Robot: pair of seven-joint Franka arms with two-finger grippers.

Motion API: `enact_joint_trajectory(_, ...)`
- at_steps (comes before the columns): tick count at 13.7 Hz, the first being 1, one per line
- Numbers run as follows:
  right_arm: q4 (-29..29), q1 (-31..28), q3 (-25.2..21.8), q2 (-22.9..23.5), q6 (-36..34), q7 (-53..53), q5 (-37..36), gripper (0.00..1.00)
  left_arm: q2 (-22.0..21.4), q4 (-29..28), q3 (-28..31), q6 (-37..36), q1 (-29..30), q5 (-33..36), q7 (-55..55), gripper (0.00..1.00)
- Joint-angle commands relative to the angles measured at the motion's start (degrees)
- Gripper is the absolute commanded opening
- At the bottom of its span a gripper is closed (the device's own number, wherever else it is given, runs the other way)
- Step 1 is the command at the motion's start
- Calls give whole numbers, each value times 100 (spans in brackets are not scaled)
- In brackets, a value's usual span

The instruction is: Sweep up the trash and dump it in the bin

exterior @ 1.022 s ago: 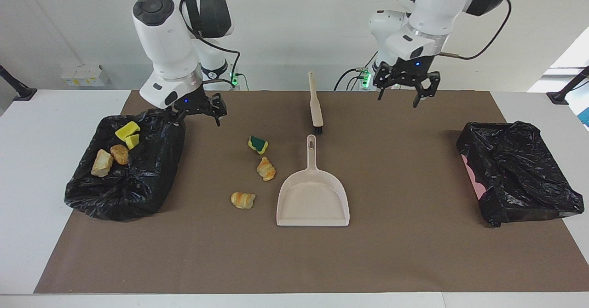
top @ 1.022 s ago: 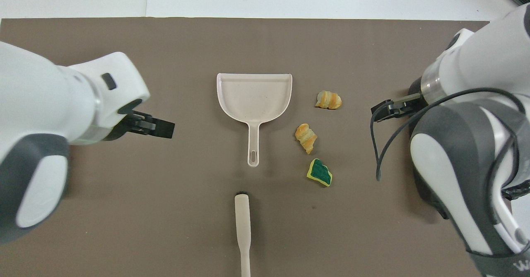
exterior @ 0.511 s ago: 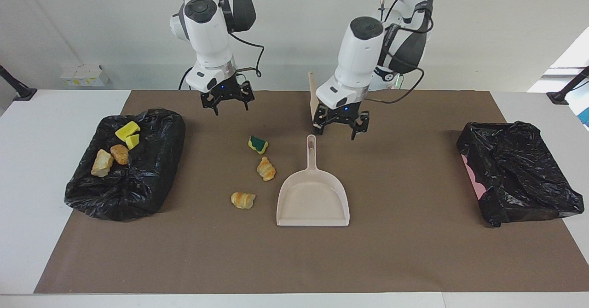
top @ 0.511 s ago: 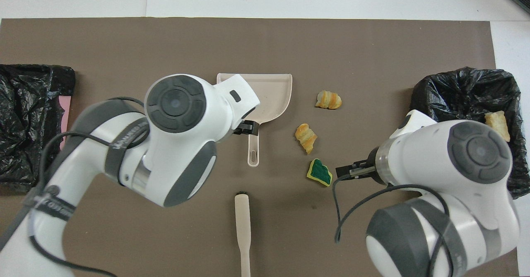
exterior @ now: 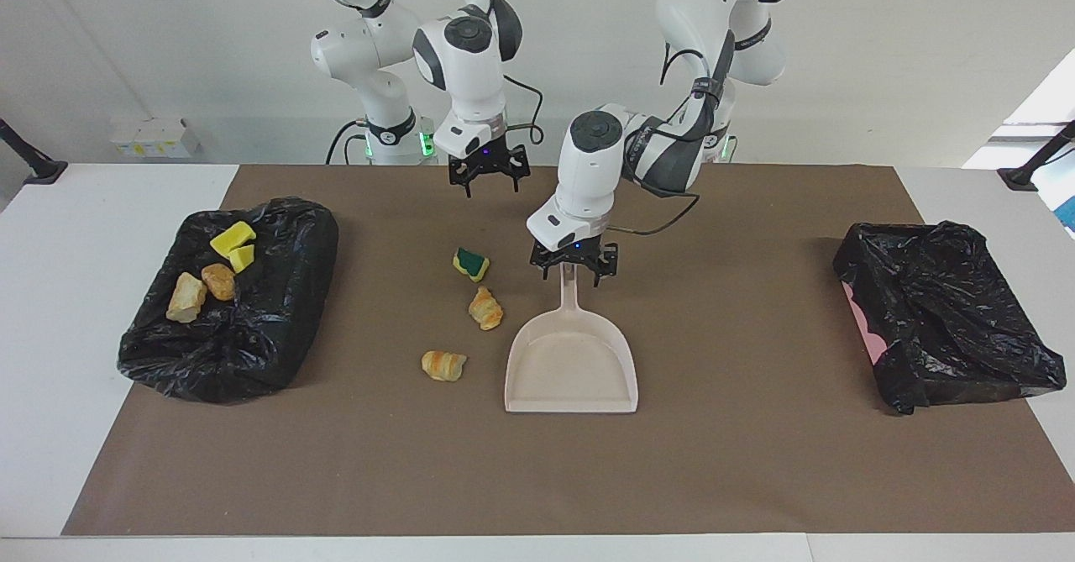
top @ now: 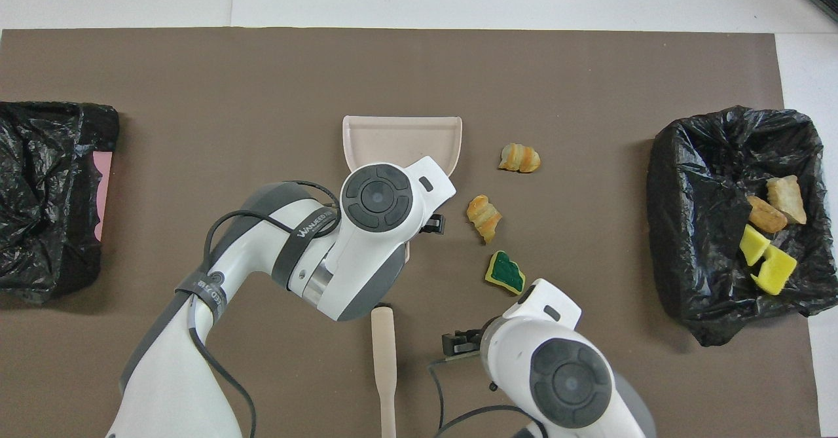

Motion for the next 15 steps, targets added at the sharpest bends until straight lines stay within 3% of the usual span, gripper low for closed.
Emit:
enact_joint_trajectory(1,-14,766,-24,526,699,1025,96,100,-249,-469,92,163,-235,60,-193,97)
enact_joint_trajectory(3,179,1302,-24,965,1087,1439,88,100,-267,-513,92,154,-245,52,-202,89)
enact_joint_trajectory(5,408,1681,-24,1283,1133,1941,-35,92,-267,-514,92,163,-245,52,-194,77)
enact_joint_trajectory(11,330,2077,-15,1293,1045,2136,-44,80,-267,-487,110,49,-201,95,-132,16)
enact_joint_trajectory(14,321,2131,-15,1223,694,2136,-36,66,-310,-435,153,49,-113,227,182,0)
enact_joint_trajectory(15,321,2192,-6,1205,632,2119,-36,63,-398,-435,171,5,-87,245,532,0)
